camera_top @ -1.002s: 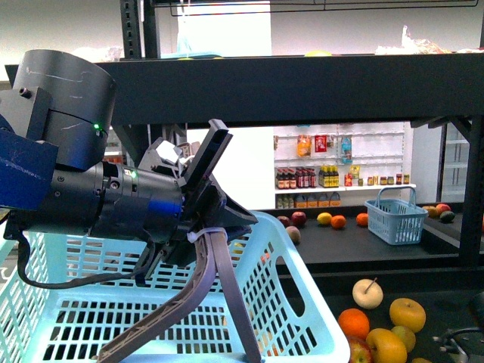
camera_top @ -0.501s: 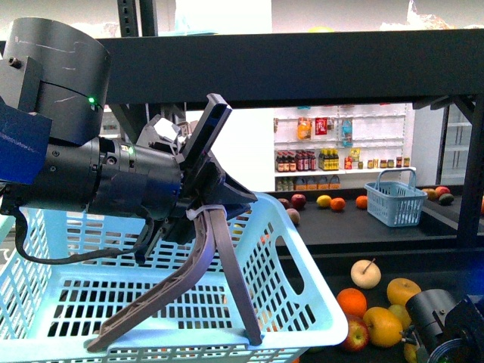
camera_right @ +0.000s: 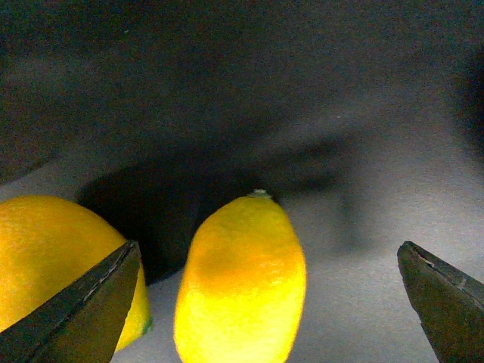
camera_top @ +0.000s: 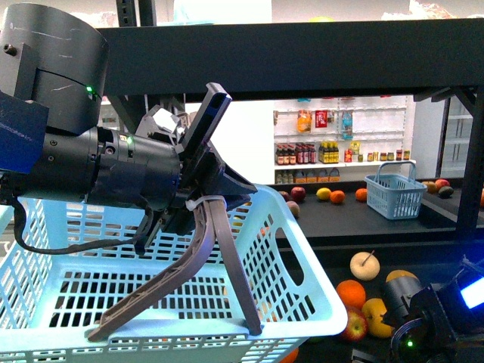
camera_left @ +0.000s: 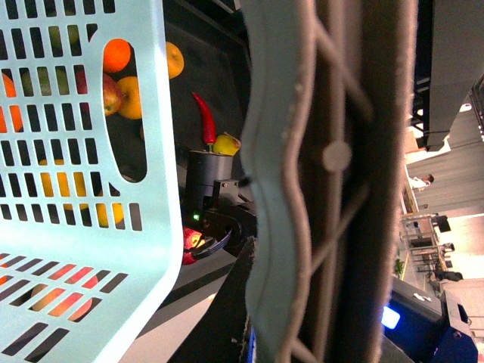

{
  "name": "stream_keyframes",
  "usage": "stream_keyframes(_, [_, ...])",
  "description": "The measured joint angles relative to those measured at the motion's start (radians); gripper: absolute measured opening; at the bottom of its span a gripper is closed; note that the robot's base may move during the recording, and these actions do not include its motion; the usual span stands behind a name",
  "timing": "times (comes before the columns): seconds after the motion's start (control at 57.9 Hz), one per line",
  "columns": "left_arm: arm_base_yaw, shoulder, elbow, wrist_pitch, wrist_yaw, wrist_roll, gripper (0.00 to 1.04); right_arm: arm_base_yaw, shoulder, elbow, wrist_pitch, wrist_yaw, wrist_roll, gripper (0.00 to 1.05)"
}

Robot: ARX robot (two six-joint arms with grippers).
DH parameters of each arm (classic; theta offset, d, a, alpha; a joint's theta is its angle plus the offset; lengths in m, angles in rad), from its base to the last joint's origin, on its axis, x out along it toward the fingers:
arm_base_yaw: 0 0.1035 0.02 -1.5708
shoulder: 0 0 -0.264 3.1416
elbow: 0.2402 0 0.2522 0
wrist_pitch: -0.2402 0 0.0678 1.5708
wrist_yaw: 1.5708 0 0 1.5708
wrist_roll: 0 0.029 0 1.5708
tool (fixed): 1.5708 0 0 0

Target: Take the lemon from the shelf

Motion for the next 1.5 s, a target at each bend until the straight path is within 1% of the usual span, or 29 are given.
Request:
stream_keyframes(0.225, [0.000, 0.000, 0.000, 0.000, 0.000, 0.000, 0.11, 0.019, 0.055, 0.060, -0.025, 0.004, 0.023, 1.02])
stream_keyframes(0.518, [0.000, 0.000, 0.000, 0.000, 0.000, 0.000, 0.11, 0.021, 0.107, 0.124, -0.061, 0.017, 0.043, 1.02])
stream_keyframes(0.639, [0.000, 0.000, 0.000, 0.000, 0.000, 0.000, 0.11, 0.021, 0.113, 0.127, -0.061, 0.021, 0.044, 0.90])
stream_keyframes(0.708, [0.000, 0.000, 0.000, 0.000, 0.000, 0.000, 0.11, 0.021, 0.114, 0.126, -0.061, 0.020, 0.047, 0.80])
stream_keyframes(0.76, [0.000, 0.000, 0.000, 0.000, 0.000, 0.000, 0.11, 0.020, 0.114, 0.124, -0.061, 0.020, 0.048, 0.74])
stream_keyframes(0.777, [0.000, 0.000, 0.000, 0.000, 0.000, 0.000, 0.11, 0.020, 0.114, 0.123, -0.062, 0.019, 0.048, 0.71])
stream_keyframes(0.898, [0.000, 0.000, 0.000, 0.000, 0.000, 0.000, 0.11, 0.018, 0.112, 0.111, -0.063, 0.019, 0.049, 0.56])
stream_keyframes(0.968, [0.000, 0.000, 0.000, 0.000, 0.000, 0.000, 0.11, 0.015, 0.103, 0.100, -0.063, 0.019, 0.050, 0.52])
stream_keyframes(1.054, [0.000, 0.000, 0.000, 0.000, 0.000, 0.000, 0.11, 0.011, 0.093, 0.080, -0.062, 0.018, 0.051, 0.50])
stream_keyframes(1.209, [0.000, 0.000, 0.000, 0.000, 0.000, 0.000, 0.11, -0.003, 0.056, 0.019, -0.047, 0.014, 0.052, 0.49])
stream_keyframes(1.382, [0.000, 0.000, 0.000, 0.000, 0.000, 0.000, 0.11, -0.036, -0.066, -0.129, 0.052, 0.028, 0.033, 0.49])
stream_keyframes(1.503, [0.000, 0.000, 0.000, 0.000, 0.000, 0.000, 0.11, -0.064, -0.200, -0.228, 0.119, -0.005, 0.018, 0.49])
